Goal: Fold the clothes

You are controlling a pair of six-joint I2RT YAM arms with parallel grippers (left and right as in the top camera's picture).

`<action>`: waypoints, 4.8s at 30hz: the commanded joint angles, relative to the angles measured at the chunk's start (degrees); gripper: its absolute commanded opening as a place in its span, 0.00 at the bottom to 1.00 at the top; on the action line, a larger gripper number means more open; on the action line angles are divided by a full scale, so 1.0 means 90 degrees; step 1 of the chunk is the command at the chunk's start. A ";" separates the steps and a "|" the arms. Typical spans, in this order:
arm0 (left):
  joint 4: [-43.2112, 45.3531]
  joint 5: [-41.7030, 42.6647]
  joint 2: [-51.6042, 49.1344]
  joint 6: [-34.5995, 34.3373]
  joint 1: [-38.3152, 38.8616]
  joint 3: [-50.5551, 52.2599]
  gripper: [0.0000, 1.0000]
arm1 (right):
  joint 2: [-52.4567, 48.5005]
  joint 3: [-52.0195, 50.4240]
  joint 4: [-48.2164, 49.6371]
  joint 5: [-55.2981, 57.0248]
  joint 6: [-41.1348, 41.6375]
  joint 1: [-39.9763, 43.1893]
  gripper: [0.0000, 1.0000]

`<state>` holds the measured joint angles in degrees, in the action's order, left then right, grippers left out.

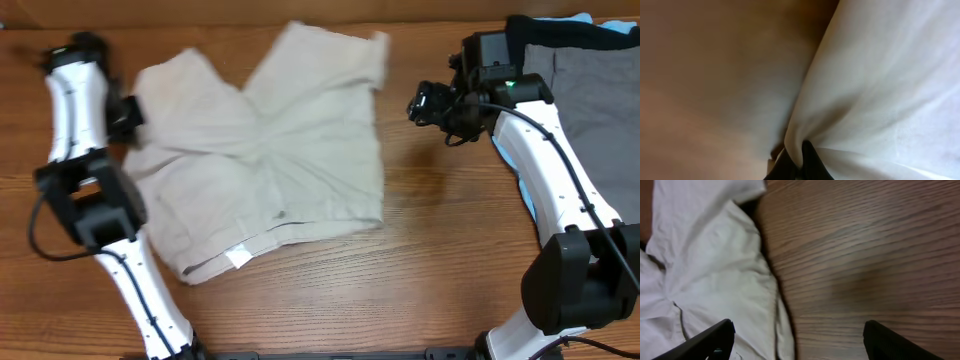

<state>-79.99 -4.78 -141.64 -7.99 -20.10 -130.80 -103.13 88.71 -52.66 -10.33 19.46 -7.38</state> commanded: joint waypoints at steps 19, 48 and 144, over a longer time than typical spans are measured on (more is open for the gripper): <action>-0.0058 0.1056 0.1224 0.1552 0.1076 -0.1489 0.77 | 0.0015 -0.1897 0.0160 -0.1030 0.0160 -0.1239 0.74; 0.0971 0.0823 0.1421 0.1906 0.2579 -0.1688 0.94 | 0.0015 -0.3189 0.1826 -0.0532 0.0155 -0.1783 0.04; -0.1243 0.1321 -0.1865 -0.0058 0.0117 -0.1834 1.00 | 0.0015 -0.2426 0.2684 -0.2288 -0.0498 -0.0243 1.00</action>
<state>-92.64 3.70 -156.03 -10.35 -19.86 -147.39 -103.15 65.39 -30.74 -29.89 14.15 -6.37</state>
